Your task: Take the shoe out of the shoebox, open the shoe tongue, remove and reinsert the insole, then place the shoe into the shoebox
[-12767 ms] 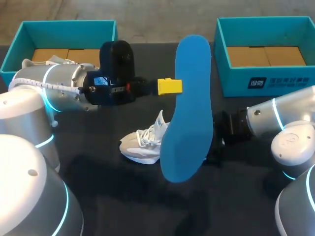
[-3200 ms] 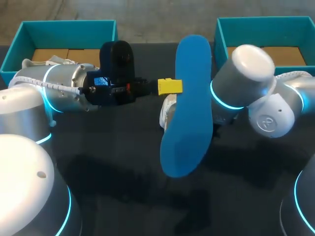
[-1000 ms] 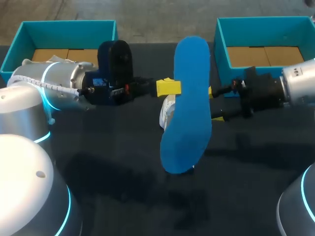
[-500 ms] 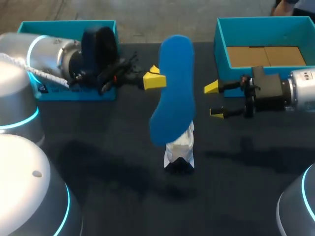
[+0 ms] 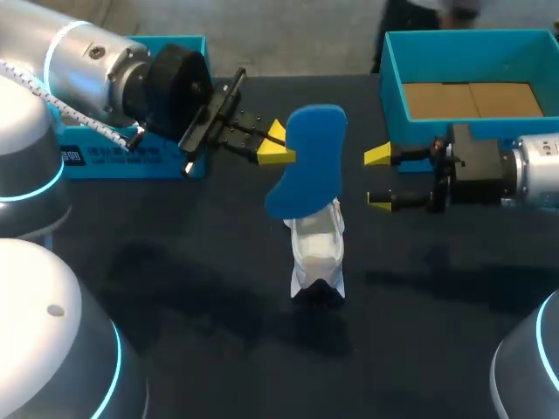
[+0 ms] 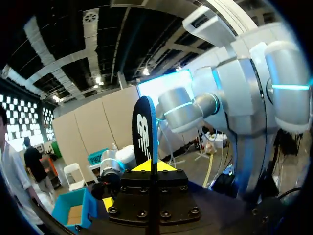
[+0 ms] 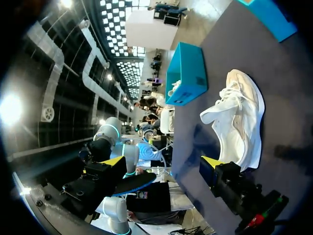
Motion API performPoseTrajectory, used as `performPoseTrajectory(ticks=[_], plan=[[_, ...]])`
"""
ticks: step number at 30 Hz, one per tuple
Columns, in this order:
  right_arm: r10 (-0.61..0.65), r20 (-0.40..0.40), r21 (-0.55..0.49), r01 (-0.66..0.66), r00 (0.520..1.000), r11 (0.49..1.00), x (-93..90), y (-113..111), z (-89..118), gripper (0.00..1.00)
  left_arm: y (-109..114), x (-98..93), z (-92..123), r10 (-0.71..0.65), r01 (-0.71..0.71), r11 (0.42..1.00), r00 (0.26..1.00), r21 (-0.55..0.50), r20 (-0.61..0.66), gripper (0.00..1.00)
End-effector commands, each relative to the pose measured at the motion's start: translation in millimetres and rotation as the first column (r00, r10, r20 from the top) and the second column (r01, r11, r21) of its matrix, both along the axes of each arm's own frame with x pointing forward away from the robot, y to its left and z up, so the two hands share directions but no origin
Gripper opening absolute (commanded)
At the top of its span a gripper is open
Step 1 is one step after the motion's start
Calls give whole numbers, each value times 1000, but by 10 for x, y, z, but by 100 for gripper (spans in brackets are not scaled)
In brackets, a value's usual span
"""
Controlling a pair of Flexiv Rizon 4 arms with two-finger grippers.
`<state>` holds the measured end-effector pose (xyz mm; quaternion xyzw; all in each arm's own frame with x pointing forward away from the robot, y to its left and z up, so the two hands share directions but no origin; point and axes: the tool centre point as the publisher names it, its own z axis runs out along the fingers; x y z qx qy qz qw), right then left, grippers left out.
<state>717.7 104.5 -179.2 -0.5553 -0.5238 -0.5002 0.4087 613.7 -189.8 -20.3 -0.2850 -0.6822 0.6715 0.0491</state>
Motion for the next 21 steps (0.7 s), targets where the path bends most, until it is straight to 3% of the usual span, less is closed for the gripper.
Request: performPoseTrajectory(ticks=[1,11,15,21], plan=[[0,-2,-5,0,1000,1000,9,19,5,100,12,-3,49,-5,6,1000,986,-4,166,0],[0,-2,-5,0,1000,1000,9,19,5,100,12,-3,49,-5,6,1000,986,-4,166,0],[-61,-50,-14,60,997,998,12,-26,21,100,12,-3,49,-5,6,1000,986,-4,166,0],[-64,-64,-12,64,996,998,-2,-67,138,100,-57,25,-55,2,24,998,918,-61,397,0]])
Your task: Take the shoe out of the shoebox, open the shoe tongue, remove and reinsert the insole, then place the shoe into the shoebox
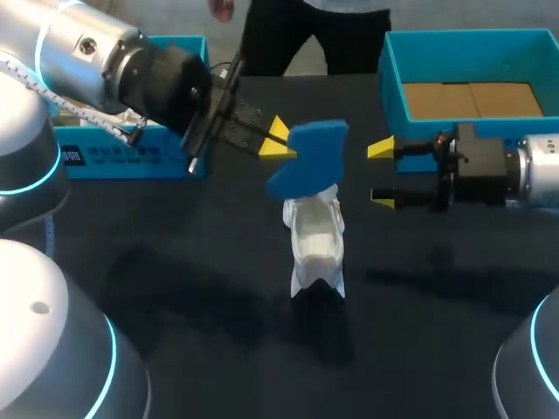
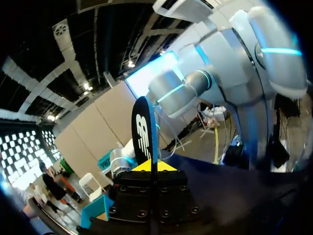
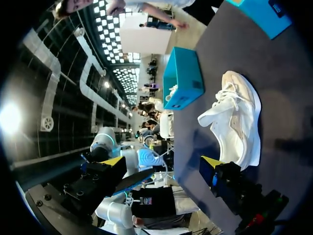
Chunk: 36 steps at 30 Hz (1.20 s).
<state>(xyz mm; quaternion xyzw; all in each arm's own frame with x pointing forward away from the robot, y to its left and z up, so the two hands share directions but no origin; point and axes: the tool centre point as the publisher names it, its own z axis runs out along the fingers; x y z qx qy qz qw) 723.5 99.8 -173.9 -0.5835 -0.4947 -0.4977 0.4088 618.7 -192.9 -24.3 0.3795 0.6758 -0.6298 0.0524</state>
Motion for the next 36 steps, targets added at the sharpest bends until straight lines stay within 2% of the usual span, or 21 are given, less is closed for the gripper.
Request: performPoseTrajectory(ticks=[1,6,9,14,16,24,36], plan=[[-3,-14,-18,3,1000,1000,-61,-25,97,100,-33,-14,-35,-25,33,998,985,-45,169,0],[-2,-26,-15,2,1000,1000,-70,-72,159,100,-29,36,-126,-56,80,996,914,-43,402,0],[-3,-25,-18,2,1000,1000,-84,-100,197,100,-25,66,-145,-57,97,994,867,-54,495,0],[-4,-20,-28,4,1000,1000,-101,-133,236,100,-18,125,-180,-81,156,986,744,-54,663,0],[-6,-18,-30,6,1000,1000,-101,-144,236,100,-22,152,-206,-73,183,981,660,-66,748,0],[-16,-9,4,16,1000,1000,-42,-146,178,100,-25,164,-212,-53,177,981,645,-81,762,0],[-6,16,15,5,1000,1000,30,-50,226,100,-25,164,-212,-53,177,981,645,-81,762,0]])
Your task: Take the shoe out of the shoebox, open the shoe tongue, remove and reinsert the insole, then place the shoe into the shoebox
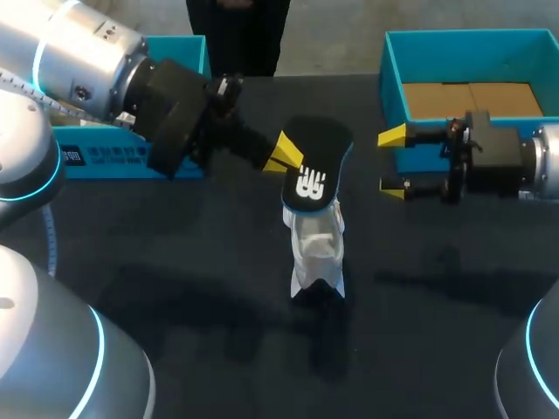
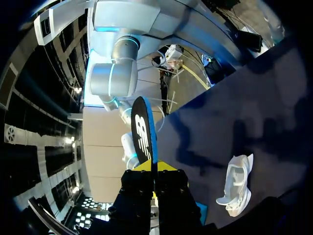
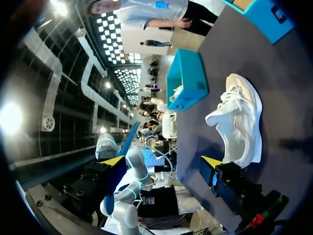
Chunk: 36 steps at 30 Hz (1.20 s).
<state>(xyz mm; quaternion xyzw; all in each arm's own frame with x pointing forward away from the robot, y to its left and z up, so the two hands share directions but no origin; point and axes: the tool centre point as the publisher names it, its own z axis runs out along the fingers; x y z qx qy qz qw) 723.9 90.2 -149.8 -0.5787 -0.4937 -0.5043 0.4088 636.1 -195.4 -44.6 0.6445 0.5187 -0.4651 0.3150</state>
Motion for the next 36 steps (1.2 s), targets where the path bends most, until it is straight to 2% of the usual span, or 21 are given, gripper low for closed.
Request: performPoseTrajectory(ticks=[1,9,20,29,36], plan=[[-6,5,5,6,1000,1000,22,43,-13,100,0,-10,-9,1,-1,1000,1000,-2,2,0],[-12,13,-2,12,1000,1000,2,-13,11,100,3,31,-225,35,-25,998,983,-56,180,0],[-4,44,11,4,999,1000,-8,0,116,100,-23,8,-557,12,0,998,974,-55,226,0],[42,46,46,-44,998,998,-10,191,146,100,-161,147,-767,38,-7,996,929,-86,369,0],[69,27,64,-71,997,995,-24,317,132,100,-268,267,-824,68,-33,995,927,-99,370,0]])
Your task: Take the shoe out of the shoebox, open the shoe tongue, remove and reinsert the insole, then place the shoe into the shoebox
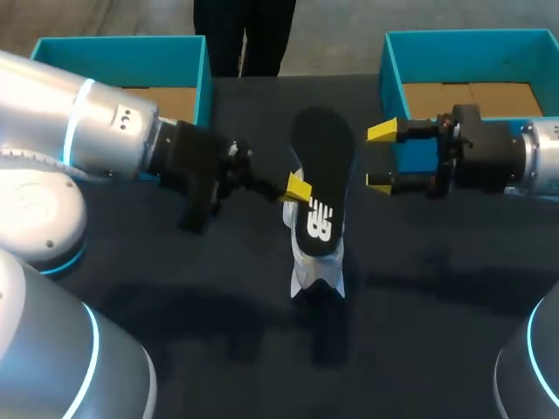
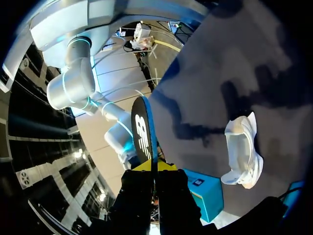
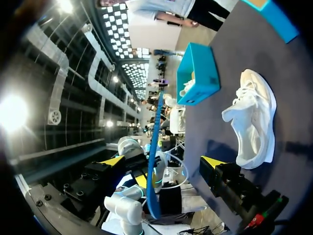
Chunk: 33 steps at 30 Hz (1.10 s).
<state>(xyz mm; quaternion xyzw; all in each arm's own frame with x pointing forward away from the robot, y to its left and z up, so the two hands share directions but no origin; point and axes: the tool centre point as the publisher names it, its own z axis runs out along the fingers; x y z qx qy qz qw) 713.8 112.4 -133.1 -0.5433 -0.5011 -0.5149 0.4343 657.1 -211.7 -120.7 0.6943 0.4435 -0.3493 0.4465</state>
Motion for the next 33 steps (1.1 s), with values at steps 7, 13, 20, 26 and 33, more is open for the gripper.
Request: performPoseTrajectory(ticks=[7,13,20,26,33], plan=[[34,-5,15,-34,999,999,79,233,-16,76,-129,157,-111,10,-10,1000,1000,2,16,0],[58,-17,21,-58,998,998,76,340,-53,63,-147,219,-134,24,-24,1000,999,5,34,0],[66,-23,21,-65,998,998,94,377,-67,51,-173,202,-140,17,-17,1000,999,-1,39,0],[84,-22,17,-83,996,996,111,402,-44,45,-186,161,-159,12,-12,1000,999,-3,32,0],[98,-23,22,-98,995,995,81,448,-46,39,-188,167,-143,20,-20,1000,999,-6,35,0]])
